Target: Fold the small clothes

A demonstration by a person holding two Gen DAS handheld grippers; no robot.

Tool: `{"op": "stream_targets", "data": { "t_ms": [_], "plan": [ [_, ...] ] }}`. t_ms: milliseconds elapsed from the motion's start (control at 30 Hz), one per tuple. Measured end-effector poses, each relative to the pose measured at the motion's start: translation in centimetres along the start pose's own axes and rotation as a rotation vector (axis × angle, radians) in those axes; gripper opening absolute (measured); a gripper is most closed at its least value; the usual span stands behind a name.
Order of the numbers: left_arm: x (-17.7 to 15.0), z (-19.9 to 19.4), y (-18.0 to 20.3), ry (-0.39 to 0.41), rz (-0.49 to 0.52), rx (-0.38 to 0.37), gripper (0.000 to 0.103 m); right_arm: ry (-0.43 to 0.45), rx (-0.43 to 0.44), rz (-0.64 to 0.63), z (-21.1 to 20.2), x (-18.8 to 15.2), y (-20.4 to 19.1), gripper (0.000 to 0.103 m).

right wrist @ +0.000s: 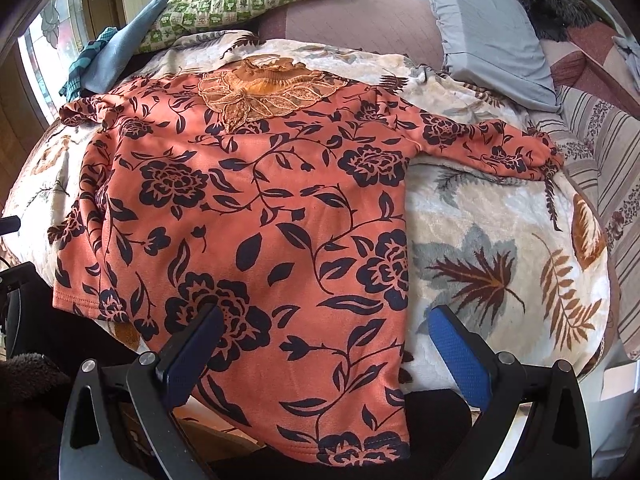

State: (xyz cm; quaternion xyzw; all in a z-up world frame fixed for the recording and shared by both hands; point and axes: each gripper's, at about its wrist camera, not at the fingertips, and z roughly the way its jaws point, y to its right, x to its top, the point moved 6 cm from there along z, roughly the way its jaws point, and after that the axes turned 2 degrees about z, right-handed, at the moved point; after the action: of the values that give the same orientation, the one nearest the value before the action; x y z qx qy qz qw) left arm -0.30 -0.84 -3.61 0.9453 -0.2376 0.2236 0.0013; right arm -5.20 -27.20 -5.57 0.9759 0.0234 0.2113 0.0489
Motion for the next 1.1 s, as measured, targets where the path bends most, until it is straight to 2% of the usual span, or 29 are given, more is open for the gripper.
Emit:
{"op": "stream_targets", "data": {
  "t_ms": [300,833,1100],
  "plan": [
    [0.6,0.1,-0.9,0.007,-0.044,-0.023,0.087,-0.001,0.0,0.003,0.1,0.2,0.1,0.102],
    [0.9,0.7,-1.0,-0.004,-0.052,-0.039,0.088,-0.018,0.001,0.012,0.9,0.1,-0.1,0.102],
    [0.8,1.9,-3.6,-0.043,-0.161,-0.073,0.088,-0.03,0.021,0.066,1.4,0.1,0.9,0.102]
  ]
}}
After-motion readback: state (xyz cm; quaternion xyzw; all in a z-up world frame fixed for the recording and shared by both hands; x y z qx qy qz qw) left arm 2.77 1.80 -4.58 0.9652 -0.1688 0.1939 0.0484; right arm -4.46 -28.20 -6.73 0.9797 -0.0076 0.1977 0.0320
